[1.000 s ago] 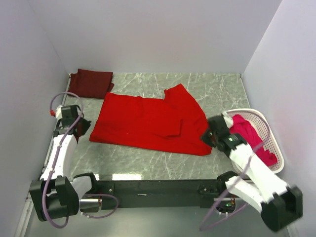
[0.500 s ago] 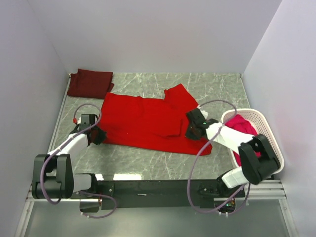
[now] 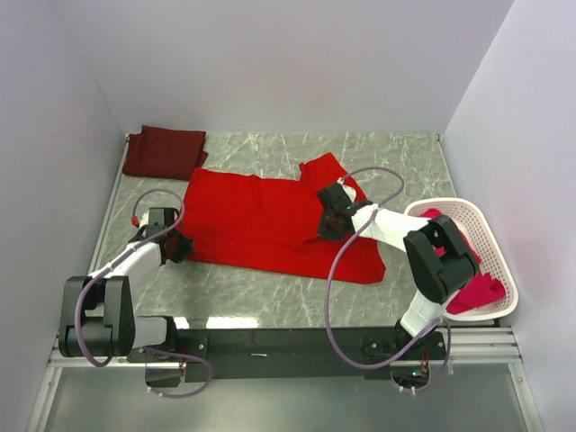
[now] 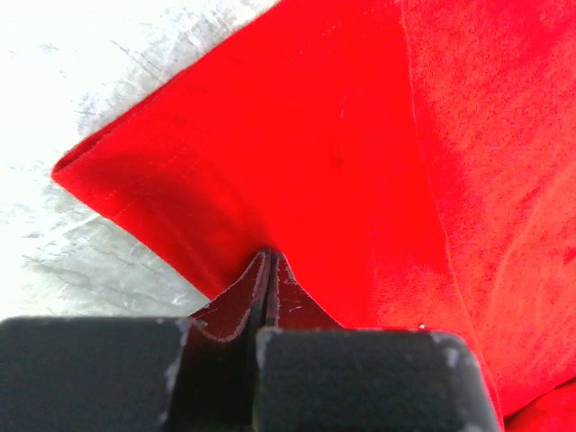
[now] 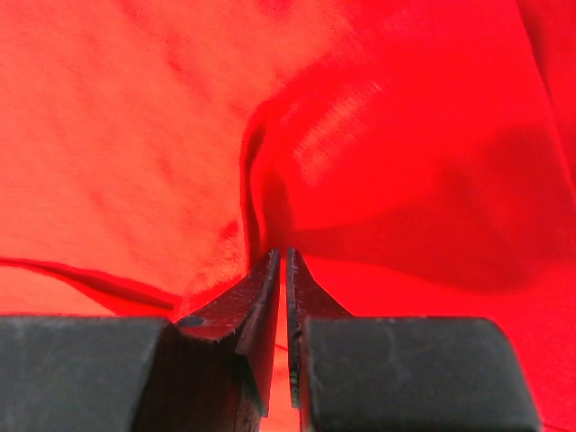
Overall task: Fold and stack the t-shirts
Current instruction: Fold the tshirt
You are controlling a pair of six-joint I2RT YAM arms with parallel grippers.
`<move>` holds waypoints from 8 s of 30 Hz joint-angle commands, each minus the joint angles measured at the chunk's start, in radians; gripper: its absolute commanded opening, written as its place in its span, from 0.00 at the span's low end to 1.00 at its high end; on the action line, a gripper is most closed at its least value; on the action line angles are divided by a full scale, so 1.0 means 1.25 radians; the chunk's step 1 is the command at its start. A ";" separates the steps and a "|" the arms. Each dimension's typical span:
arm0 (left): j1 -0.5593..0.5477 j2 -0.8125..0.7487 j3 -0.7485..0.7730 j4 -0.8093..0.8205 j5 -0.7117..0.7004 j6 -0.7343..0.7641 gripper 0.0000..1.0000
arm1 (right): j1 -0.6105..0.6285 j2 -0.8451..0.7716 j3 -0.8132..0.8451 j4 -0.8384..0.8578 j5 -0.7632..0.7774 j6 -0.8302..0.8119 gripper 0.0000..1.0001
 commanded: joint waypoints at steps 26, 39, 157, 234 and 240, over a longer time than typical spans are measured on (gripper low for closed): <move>0.073 -0.070 -0.081 -0.076 -0.046 -0.098 0.14 | -0.040 0.042 -0.031 0.052 0.044 0.041 0.19; 0.073 -0.266 -0.074 -0.207 -0.002 -0.115 0.32 | -0.040 -0.058 -0.073 0.045 0.056 -0.008 0.32; 0.000 0.645 0.792 0.070 0.079 0.433 0.09 | -0.265 0.668 1.030 -0.306 0.038 -0.161 0.58; 0.001 0.392 0.529 0.101 -0.187 0.291 0.01 | -0.190 -0.229 -0.025 0.036 0.059 -0.127 0.00; 0.001 0.359 0.478 0.084 -0.185 0.246 0.01 | -0.183 -0.290 -0.077 0.020 0.072 -0.119 0.00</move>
